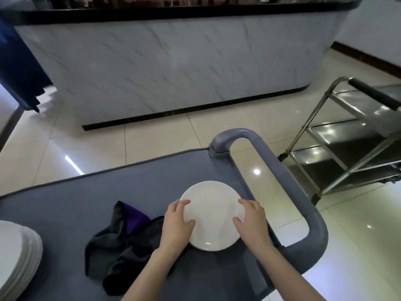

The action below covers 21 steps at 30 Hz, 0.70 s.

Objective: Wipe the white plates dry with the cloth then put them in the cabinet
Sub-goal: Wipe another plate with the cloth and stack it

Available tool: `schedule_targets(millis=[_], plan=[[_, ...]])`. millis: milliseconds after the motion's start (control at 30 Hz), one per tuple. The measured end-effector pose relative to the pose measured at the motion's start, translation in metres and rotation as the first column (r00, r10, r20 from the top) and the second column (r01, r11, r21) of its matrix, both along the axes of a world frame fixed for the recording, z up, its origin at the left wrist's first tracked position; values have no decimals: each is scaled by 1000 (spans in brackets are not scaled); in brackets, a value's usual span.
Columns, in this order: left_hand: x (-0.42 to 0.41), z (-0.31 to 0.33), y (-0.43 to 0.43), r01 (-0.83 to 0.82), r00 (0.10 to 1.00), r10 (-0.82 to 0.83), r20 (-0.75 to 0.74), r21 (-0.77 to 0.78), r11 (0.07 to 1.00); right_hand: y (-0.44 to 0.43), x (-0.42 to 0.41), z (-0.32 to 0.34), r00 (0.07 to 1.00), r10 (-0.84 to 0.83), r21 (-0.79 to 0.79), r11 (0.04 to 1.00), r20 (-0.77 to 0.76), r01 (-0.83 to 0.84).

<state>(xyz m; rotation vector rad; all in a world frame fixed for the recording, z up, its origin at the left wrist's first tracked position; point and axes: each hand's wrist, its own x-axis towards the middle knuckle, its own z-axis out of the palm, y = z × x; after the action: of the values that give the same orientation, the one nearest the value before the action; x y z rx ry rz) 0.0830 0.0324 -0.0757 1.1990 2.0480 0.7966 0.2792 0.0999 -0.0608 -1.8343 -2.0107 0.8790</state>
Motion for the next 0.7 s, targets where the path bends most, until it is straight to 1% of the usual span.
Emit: schedule_targets(millis=[233,367,567,700], plan=[[7,-7,-10,-36,999,36,-4,6,999,3,7,-11,994,-51,-67,997,-95,44],[8,-5,-10,-98,995,98,21,8,995,2,9,-13,989,-58,-47,998,-135,52],[2,-4,-13,-215,951,203,235,28,976,2,2,-8,943,-133,-30,991,-305,130],[-10,-4,-14,-265,892,243,382,5,964,3,2,-8,876,-210,-148,976,-434,160]])
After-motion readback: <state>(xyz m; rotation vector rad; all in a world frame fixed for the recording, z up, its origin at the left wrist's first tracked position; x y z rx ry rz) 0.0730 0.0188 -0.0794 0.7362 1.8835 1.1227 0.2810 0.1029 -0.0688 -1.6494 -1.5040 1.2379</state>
